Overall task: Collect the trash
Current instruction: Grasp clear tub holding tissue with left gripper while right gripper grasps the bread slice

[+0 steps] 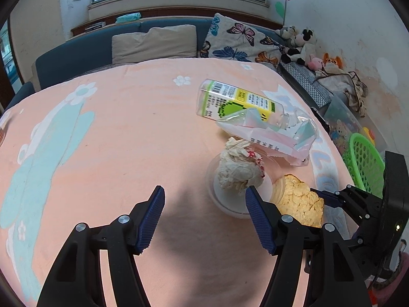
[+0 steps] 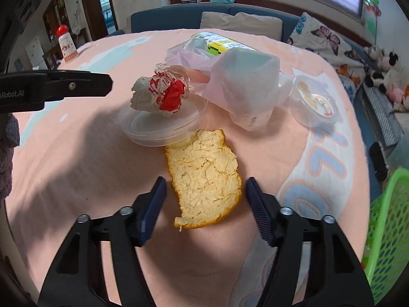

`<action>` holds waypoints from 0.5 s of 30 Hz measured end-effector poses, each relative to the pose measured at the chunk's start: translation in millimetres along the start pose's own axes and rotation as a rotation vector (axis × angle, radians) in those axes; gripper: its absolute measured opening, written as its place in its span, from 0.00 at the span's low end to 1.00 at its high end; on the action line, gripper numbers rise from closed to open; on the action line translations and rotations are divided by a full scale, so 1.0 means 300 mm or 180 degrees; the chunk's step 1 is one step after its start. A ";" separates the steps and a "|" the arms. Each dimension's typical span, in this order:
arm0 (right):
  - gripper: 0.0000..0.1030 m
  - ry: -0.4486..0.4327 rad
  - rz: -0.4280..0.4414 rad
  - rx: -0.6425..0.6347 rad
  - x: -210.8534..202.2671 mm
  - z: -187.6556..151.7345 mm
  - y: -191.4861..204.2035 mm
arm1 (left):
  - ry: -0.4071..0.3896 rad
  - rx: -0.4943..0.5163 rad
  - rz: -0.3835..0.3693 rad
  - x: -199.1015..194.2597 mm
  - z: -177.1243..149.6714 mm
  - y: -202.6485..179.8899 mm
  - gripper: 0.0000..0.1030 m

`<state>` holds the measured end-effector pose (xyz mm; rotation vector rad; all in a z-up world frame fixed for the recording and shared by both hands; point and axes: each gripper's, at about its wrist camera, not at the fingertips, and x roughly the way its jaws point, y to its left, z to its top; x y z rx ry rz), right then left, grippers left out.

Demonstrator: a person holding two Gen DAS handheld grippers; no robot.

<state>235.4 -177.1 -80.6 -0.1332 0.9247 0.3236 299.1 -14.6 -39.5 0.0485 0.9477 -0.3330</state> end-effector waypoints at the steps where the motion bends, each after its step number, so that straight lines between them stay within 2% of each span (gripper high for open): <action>1: 0.56 -0.0002 0.0002 -0.0010 0.001 0.000 0.002 | 0.0004 0.0017 -0.0009 0.006 0.002 -0.009 0.62; 4: 0.48 -0.0011 -0.0012 -0.0044 -0.005 -0.005 -0.001 | 0.0034 0.0086 -0.0041 0.035 0.010 -0.042 0.62; 11: 0.42 -0.0028 0.0065 0.0063 -0.024 -0.016 -0.032 | 0.0059 0.0179 -0.0107 0.085 0.022 -0.092 0.63; 15: 0.37 -0.0039 0.0130 0.0149 -0.038 -0.024 -0.050 | 0.0069 0.0219 -0.0068 0.109 0.027 -0.107 0.63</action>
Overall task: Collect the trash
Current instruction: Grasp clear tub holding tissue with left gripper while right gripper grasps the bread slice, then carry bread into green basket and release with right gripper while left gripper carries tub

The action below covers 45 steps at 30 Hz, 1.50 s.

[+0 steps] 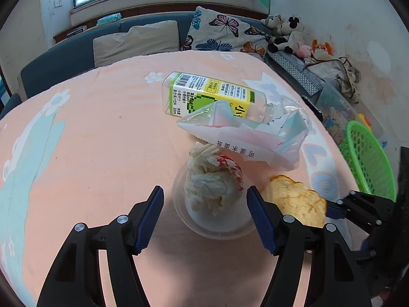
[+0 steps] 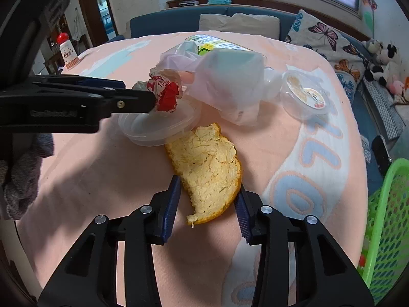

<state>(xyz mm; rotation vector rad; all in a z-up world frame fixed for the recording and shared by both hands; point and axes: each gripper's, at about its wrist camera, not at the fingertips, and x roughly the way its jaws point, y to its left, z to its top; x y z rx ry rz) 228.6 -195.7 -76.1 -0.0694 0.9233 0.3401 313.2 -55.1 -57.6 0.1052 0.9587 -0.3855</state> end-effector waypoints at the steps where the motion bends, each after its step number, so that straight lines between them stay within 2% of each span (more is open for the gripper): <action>1: 0.32 -0.0004 0.0006 0.0007 -0.005 -0.002 -0.003 | -0.0009 0.0005 0.0010 0.006 0.002 -0.003 0.63; 4: 0.29 -0.0008 0.0056 0.0074 -0.017 -0.009 -0.012 | -0.0017 -0.0002 -0.0003 0.018 0.004 -0.006 0.60; 8: 0.26 -0.0031 0.0089 0.0145 -0.031 -0.018 -0.027 | -0.0037 -0.0009 -0.0132 0.026 0.001 -0.010 0.42; 11: 0.22 -0.0061 0.0090 0.0199 -0.044 -0.026 -0.037 | -0.0091 0.0036 -0.0077 0.020 -0.002 -0.017 0.36; 14: 0.13 -0.0093 0.0100 0.0247 -0.061 -0.035 -0.048 | -0.0135 0.0054 -0.0041 0.001 -0.009 -0.023 0.34; 15: 0.09 -0.0103 0.0110 0.0258 -0.068 -0.038 -0.049 | -0.0148 0.0057 -0.0039 -0.007 -0.010 -0.022 0.33; 19: 0.08 -0.0153 0.0093 0.0281 -0.102 -0.046 -0.044 | -0.0199 0.0063 -0.0029 -0.054 -0.023 -0.026 0.32; 35: 0.08 -0.0456 -0.0031 0.0348 -0.340 -0.107 -0.069 | -0.0366 0.0153 -0.0082 -0.271 -0.092 -0.076 0.32; 40: 0.08 -0.0548 -0.0137 0.0446 -0.420 -0.145 -0.128 | -0.0434 0.0235 -0.0147 -0.325 -0.091 -0.145 0.32; 45: 0.08 -0.0620 -0.0356 0.0665 -0.502 -0.194 -0.244 | -0.0488 0.0324 -0.0257 -0.347 -0.062 -0.241 0.32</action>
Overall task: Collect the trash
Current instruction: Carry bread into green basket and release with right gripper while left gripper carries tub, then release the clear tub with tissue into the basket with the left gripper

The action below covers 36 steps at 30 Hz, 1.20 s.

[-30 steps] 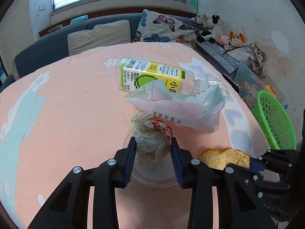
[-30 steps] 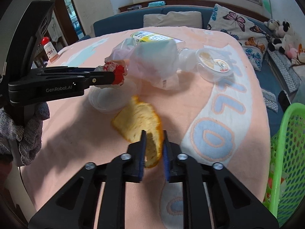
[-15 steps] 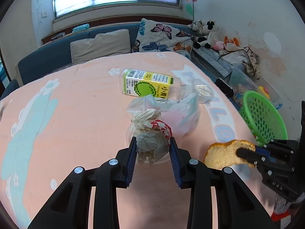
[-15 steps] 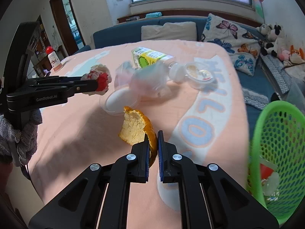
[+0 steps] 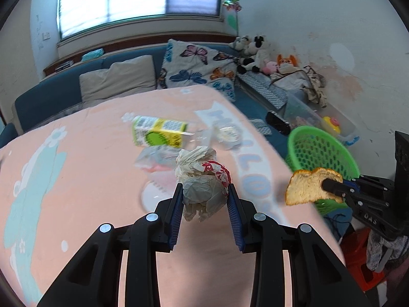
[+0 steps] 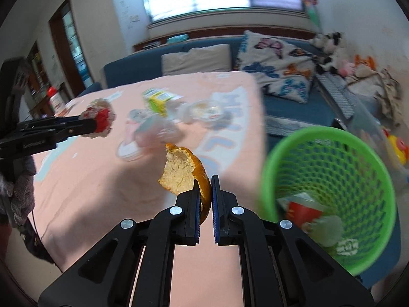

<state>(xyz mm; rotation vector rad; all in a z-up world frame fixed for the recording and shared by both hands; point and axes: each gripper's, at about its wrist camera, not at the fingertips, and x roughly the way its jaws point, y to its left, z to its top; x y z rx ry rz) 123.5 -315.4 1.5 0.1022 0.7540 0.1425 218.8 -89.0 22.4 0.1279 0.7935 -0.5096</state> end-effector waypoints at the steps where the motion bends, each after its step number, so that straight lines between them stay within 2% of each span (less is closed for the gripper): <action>1: 0.08 -0.0014 -0.0049 0.0023 -0.012 -0.001 -0.021 | -0.0009 0.0023 -0.0028 0.001 0.008 -0.024 0.32; 8: 0.08 -0.0074 -0.0468 0.0259 -0.084 -0.022 -0.223 | -0.0025 0.0192 -0.0219 0.032 0.058 -0.177 0.32; 15: 0.08 0.0001 -0.0777 0.0492 -0.105 -0.079 -0.387 | 0.0008 0.0347 -0.0371 0.086 0.109 -0.321 0.32; 27: 0.14 0.0160 -0.0937 0.0810 -0.089 -0.154 -0.549 | 0.0081 0.0568 -0.0582 0.178 0.158 -0.538 0.32; 30: 0.25 0.0151 -0.0942 0.0843 -0.096 -0.165 -0.562 | 0.0116 0.0603 -0.0639 0.198 0.157 -0.585 0.32; 36: 0.39 0.0066 -0.0986 0.0808 -0.132 -0.169 -0.564 | 0.0192 0.0652 -0.0735 0.241 0.150 -0.661 0.32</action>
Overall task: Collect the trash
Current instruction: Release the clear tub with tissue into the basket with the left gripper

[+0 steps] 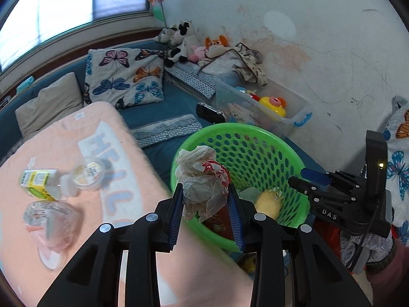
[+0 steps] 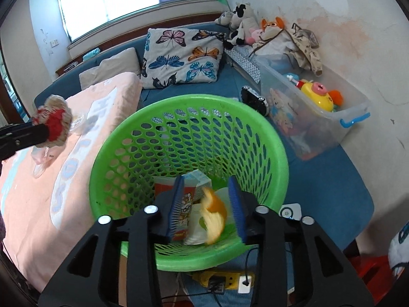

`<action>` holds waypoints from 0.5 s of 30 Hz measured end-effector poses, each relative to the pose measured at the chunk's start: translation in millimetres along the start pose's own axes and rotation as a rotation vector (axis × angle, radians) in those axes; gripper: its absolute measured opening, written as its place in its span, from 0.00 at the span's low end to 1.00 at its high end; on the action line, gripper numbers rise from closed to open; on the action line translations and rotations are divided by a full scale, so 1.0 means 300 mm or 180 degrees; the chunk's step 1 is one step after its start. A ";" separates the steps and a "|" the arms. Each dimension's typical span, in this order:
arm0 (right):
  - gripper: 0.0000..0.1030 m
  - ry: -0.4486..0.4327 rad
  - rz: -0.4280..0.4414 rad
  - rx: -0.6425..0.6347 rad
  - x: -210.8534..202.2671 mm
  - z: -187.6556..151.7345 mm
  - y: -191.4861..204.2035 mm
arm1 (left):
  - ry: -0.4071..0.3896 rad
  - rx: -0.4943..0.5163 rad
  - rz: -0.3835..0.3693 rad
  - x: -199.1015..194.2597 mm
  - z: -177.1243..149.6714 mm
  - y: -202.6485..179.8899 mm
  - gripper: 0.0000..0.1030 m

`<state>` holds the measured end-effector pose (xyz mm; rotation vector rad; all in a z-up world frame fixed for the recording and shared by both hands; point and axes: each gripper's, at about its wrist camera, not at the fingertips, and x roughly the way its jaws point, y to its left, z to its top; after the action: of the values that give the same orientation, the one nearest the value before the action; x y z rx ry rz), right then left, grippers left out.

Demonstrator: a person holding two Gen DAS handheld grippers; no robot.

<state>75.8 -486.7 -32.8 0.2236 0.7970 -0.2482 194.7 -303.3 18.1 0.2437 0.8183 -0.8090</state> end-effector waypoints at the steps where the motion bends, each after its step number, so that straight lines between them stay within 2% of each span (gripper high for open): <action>1: 0.40 -0.0015 -0.0008 -0.0009 -0.005 0.002 -0.005 | 0.0008 -0.0002 -0.0026 0.009 0.001 -0.006 0.32; 15: 0.44 -0.0141 -0.0084 0.0037 -0.077 -0.023 -0.071 | 0.0190 0.0017 -0.0276 0.113 -0.015 -0.123 0.34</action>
<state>49.2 -501.6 -22.8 0.2181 0.7553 -0.2817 179.5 -344.9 -6.0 0.2392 0.8878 -0.8888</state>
